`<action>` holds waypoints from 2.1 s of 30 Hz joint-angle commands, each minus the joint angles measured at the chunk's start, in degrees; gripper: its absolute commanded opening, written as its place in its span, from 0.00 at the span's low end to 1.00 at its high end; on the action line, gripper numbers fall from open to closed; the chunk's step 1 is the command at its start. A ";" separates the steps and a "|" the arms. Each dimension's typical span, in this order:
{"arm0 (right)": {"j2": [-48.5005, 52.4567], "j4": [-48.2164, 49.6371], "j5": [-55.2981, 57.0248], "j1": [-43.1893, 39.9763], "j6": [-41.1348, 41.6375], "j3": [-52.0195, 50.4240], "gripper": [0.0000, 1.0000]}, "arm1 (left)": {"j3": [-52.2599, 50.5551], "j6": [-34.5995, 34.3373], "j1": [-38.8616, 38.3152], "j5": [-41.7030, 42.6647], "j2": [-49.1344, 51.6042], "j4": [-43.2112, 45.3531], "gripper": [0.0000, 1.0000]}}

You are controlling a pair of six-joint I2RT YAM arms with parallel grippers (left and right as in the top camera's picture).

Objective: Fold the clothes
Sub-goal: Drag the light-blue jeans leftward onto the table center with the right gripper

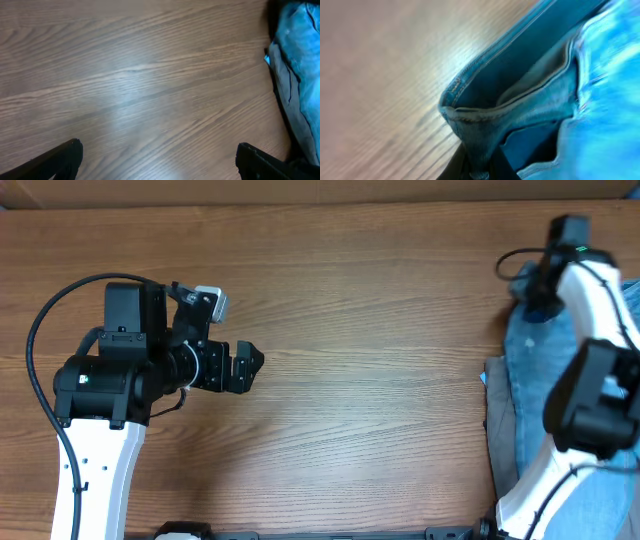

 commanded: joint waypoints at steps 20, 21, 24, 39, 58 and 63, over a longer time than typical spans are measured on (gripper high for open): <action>-28.20 -4.57 -10.75 20.68 -6.51 31.47 0.04 | 20.31 -1.68 4.39 0.33 -0.33 -9.20 1.00; -28.20 -3.93 -10.80 24.09 -6.47 31.74 0.04 | 23.15 -1.68 5.42 0.13 -0.33 -10.23 1.00; -27.67 -2.12 -10.75 35.12 -6.08 31.69 0.04 | 32.87 -2.93 9.14 -3.28 -0.33 -13.44 1.00; -22.45 -10.99 11.82 59.19 -1.25 31.71 0.65 | 63.47 -5.38 14.60 -12.48 -0.26 -20.59 1.00; -41.38 -19.56 11.85 55.01 3.32 31.71 0.72 | 55.23 3.43 3.26 -3.69 31.61 -29.55 1.00; -40.70 -22.51 11.85 55.01 3.48 31.71 0.72 | 55.23 3.28 -0.37 -11.93 43.93 -25.49 1.00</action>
